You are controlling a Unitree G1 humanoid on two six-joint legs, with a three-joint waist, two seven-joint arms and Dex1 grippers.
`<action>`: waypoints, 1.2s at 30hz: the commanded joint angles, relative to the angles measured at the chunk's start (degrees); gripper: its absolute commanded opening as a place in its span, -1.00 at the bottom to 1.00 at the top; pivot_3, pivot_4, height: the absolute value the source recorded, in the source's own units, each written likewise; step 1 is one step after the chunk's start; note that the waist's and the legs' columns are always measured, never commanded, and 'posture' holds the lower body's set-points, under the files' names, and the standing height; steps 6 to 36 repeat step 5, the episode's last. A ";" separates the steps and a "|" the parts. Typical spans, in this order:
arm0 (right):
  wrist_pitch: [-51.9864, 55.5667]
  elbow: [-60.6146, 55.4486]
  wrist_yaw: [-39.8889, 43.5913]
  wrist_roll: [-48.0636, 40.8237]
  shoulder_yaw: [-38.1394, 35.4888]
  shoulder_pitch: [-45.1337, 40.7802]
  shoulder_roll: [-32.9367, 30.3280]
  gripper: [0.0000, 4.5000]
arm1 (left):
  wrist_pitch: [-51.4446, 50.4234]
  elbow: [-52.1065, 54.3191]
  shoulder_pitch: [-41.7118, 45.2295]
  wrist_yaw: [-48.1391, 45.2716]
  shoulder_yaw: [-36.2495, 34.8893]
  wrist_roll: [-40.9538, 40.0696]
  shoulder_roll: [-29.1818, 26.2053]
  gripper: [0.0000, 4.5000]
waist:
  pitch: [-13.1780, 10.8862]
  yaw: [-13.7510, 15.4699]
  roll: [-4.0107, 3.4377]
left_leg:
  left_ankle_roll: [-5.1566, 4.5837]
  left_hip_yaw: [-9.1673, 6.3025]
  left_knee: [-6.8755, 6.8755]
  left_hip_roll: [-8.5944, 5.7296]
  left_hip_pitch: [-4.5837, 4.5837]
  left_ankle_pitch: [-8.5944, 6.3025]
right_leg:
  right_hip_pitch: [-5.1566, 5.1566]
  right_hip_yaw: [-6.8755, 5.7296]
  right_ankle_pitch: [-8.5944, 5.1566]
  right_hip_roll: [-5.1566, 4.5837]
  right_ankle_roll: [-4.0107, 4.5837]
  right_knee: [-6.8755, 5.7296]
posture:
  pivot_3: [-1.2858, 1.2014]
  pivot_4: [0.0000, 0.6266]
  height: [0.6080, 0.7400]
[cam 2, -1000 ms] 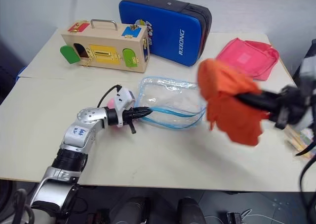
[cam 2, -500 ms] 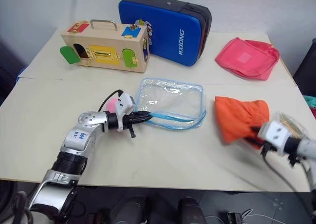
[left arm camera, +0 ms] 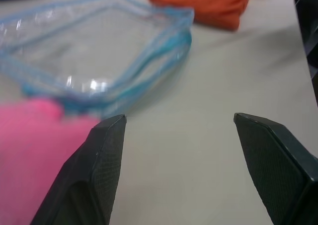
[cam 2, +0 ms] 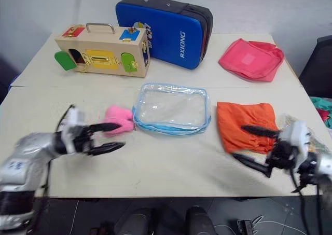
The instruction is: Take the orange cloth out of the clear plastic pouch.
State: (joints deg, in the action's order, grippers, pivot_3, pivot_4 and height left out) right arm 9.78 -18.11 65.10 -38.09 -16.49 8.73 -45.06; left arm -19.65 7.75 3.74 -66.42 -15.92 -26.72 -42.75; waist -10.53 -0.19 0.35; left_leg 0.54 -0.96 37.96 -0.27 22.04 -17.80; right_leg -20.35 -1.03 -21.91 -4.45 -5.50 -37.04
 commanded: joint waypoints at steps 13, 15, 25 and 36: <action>-10.99 6.18 -2.06 9.52 6.16 -3.56 7.91 1.00 | 14.89 -2.57 -6.55 7.27 -6.99 4.49 2.57 0.62 | 0.00 1.77 0.01 | -0.16 -0.10 0.20 -0.13 0.04 -0.06 | 0.13 -0.02 0.02 -0.17 0.00 0.09 | 0.03 -0.52 1.00; -10.99 6.18 -2.06 9.52 6.16 -3.56 7.91 1.00 | 14.89 -2.57 -6.55 7.27 -6.99 4.49 2.57 0.62 | 0.00 1.77 0.01 | -0.16 -0.10 0.20 -0.13 0.04 -0.06 | 0.13 -0.02 0.02 -0.17 0.00 0.09 | 0.03 -0.52 1.00; -10.99 6.18 -2.06 9.52 6.16 -3.56 7.91 1.00 | 14.89 -2.57 -6.55 7.27 -6.99 4.49 2.57 0.62 | 0.00 1.77 0.01 | -0.16 -0.10 0.20 -0.13 0.04 -0.06 | 0.13 -0.02 0.02 -0.17 0.00 0.09 | 0.03 -0.52 1.00; -10.99 6.18 -2.06 9.52 6.16 -3.56 7.91 1.00 | 14.89 -2.57 -6.55 7.27 -6.99 4.49 2.57 0.62 | 0.00 1.77 0.01 | -0.16 -0.10 0.20 -0.13 0.04 -0.06 | 0.13 -0.02 0.02 -0.17 0.00 0.09 | 0.03 -0.52 1.00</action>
